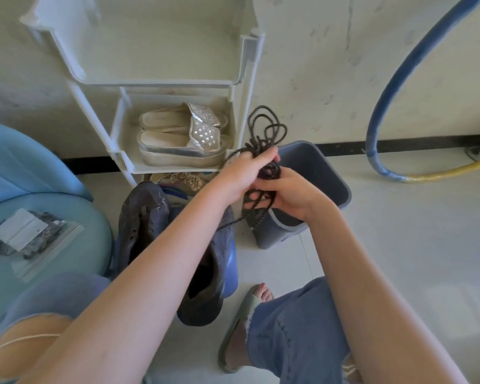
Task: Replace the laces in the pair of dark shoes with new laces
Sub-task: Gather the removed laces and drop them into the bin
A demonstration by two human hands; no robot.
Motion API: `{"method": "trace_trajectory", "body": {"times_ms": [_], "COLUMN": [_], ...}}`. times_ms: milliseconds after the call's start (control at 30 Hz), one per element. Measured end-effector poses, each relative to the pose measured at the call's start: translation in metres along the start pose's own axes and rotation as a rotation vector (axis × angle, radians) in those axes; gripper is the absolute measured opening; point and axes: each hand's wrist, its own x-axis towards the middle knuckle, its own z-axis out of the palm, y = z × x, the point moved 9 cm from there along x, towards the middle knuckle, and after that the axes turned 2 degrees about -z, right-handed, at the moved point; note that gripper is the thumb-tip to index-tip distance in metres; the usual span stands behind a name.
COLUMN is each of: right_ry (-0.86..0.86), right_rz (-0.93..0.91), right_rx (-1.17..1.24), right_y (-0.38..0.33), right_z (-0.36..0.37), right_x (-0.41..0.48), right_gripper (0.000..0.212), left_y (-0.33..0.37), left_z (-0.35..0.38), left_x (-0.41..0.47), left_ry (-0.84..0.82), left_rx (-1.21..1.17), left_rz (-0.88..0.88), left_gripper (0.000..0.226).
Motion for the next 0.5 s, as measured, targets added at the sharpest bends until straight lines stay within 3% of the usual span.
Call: {"method": "trace_trajectory", "body": {"times_ms": [67, 133, 167, 233, 300, 367, 433, 500], "right_ry": [0.286, 0.611, 0.749, 0.934, 1.031, 1.082, 1.049, 0.875], "right_rz": [-0.086, -0.143, -0.146, -0.136, -0.112, -0.061, 0.005, 0.125], "right_rx": [-0.017, -0.103, -0.096, -0.020, 0.041, 0.030, -0.164, -0.294], "right_y": [-0.010, -0.016, -0.016, -0.011, 0.000, 0.014, 0.023, 0.039], "right_z": [-0.044, -0.089, -0.109, -0.140, -0.157, -0.166, -0.170, -0.167], "right_x": [-0.002, -0.009, -0.013, -0.015, -0.012, -0.006, 0.007, 0.025], "right_gripper": [0.019, 0.029, 0.036, 0.042, 0.041, 0.037, 0.037, 0.043], "left_y": [0.004, 0.001, -0.008, -0.045, -0.070, -0.094, -0.102, -0.103], "left_z": [0.015, 0.026, 0.032, 0.049, 0.070, 0.075, 0.077, 0.074], "left_x": [0.022, 0.039, 0.045, 0.057, 0.054, 0.062, 0.063, 0.067], "left_ry": [0.122, 0.247, 0.259, 0.184, 0.112, 0.166, 0.161, 0.149], "left_rx": [0.220, 0.377, 0.327, -0.114, -0.462, -0.636, -0.550, -0.257], "left_rz": [-0.002, -0.067, -0.126, -0.391, -0.603, -0.683, -0.721, -0.683], "left_gripper": [0.033, 0.055, 0.060, 0.052, 0.031, 0.020, 0.021, 0.031]}}
